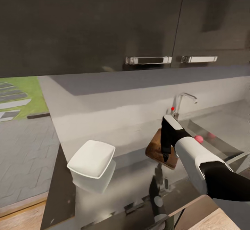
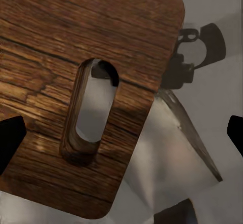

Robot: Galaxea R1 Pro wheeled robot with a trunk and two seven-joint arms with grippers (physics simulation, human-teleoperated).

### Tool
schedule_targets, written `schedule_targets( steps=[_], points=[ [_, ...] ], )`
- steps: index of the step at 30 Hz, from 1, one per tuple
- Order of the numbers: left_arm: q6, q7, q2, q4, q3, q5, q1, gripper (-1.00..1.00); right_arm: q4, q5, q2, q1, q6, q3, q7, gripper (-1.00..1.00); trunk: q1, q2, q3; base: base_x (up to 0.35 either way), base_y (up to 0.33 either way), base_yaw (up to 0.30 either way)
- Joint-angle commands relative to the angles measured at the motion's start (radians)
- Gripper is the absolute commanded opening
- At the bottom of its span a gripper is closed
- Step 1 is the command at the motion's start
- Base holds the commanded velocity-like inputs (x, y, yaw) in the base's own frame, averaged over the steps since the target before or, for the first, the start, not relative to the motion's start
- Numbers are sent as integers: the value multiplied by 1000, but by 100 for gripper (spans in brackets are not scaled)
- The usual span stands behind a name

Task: In the kitchen, take the Vidalia onion out of the sink, dice it on the chopping board with the paring knife, put the diced onion into the bowl on the countertop, then place both the paring knife and the chopping board into the sink.

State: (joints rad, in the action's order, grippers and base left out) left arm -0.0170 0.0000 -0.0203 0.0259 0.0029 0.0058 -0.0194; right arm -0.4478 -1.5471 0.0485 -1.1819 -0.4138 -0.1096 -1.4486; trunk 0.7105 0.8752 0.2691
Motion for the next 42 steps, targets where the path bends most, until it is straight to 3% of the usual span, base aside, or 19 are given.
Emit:
schedule_targets(
  steps=[1,42],
  points=[
    [-1,0,0,2,0,1,-1,100,0,-7,-2,-1,-6,-8,-1,100,0,1,1,0,0,-46],
    [-1,0,0,2,0,0,-1,100,1,-4,-2,-1,-5,-8,-7,100,0,1,15,0,0,-2]
  ],
)
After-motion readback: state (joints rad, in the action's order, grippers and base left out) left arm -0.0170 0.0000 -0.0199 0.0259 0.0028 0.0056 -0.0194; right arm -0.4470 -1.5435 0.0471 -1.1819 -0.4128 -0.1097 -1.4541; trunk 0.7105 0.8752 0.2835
